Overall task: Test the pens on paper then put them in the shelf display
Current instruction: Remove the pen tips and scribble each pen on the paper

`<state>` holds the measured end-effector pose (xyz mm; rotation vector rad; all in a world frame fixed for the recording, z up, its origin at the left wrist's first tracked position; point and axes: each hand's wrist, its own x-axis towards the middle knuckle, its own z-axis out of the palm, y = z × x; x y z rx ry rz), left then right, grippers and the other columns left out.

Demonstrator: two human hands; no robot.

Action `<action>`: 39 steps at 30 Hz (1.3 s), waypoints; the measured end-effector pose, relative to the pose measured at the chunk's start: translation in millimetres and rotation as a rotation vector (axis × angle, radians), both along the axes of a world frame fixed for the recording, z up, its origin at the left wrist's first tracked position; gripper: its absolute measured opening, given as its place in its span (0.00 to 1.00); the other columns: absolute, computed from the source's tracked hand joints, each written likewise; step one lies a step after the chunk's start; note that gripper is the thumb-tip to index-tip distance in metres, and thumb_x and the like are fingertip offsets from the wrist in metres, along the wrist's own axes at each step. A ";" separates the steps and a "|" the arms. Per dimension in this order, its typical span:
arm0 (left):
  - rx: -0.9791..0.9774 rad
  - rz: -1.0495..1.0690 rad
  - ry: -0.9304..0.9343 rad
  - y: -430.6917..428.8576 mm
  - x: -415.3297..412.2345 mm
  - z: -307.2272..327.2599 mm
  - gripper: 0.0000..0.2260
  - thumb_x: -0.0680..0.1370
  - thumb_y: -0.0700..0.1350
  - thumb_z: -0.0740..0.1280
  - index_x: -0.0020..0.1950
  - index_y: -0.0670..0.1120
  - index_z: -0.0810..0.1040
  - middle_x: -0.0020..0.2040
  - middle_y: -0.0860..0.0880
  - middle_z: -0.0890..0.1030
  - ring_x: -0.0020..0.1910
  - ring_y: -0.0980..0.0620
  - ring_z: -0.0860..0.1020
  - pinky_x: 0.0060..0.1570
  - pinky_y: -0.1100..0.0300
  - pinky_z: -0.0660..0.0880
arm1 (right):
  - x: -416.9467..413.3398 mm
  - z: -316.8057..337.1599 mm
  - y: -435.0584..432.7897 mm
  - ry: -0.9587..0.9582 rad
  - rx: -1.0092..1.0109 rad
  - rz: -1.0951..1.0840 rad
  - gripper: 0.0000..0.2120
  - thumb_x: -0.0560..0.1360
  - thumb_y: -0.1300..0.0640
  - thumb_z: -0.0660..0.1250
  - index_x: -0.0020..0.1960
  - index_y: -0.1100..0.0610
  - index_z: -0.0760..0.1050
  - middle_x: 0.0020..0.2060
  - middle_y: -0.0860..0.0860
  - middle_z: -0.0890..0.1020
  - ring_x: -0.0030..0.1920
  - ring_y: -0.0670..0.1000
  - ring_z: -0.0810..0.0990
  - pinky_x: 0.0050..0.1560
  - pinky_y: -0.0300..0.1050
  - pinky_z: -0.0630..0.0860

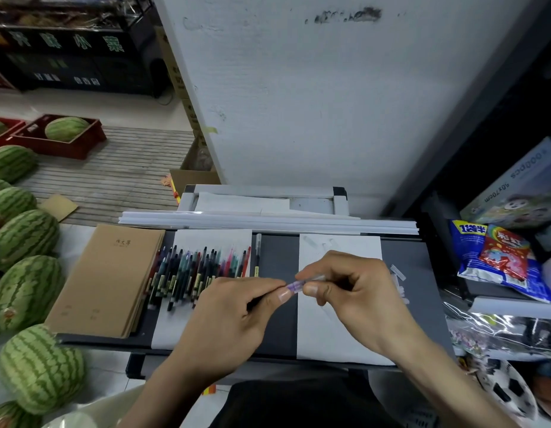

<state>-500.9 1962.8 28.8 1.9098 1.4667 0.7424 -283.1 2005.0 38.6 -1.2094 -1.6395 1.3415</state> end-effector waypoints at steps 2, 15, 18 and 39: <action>0.026 0.003 0.039 1.7 0.4 -6.9 0.17 0.86 0.57 0.63 0.42 0.50 0.79 0.31 0.52 0.67 0.29 0.49 0.65 0.30 0.51 0.64 | -3.5 -10.9 0.5 0.020 -0.042 -0.022 0.15 0.76 0.68 0.74 0.43 0.48 0.87 0.38 0.51 0.86 0.33 0.49 0.79 0.37 0.46 0.78; -0.328 0.316 -0.128 25.0 27.8 -79.6 0.23 0.86 0.51 0.64 0.34 0.44 0.78 0.30 0.49 0.79 0.28 0.57 0.72 0.32 0.63 0.66 | -40.6 -103.8 19.7 0.154 -0.447 -0.178 0.14 0.81 0.56 0.71 0.42 0.65 0.82 0.31 0.55 0.77 0.32 0.50 0.73 0.34 0.41 0.71; -0.415 0.350 -0.137 33.0 18.4 -101.0 0.20 0.86 0.51 0.63 0.36 0.47 0.79 0.30 0.52 0.79 0.29 0.57 0.74 0.35 0.57 0.71 | -54.1 -121.0 39.6 -0.034 -0.440 -0.123 0.13 0.82 0.55 0.70 0.42 0.61 0.84 0.32 0.54 0.83 0.32 0.49 0.78 0.34 0.43 0.73; -0.328 0.440 0.173 45.8 -72.0 -152.7 0.08 0.79 0.42 0.66 0.43 0.47 0.83 0.39 0.52 0.84 0.38 0.51 0.81 0.39 0.54 0.78 | -114.7 -188.7 125.4 -0.628 -0.349 -0.186 0.15 0.78 0.57 0.69 0.36 0.65 0.81 0.32 0.57 0.84 0.33 0.50 0.80 0.35 0.41 0.75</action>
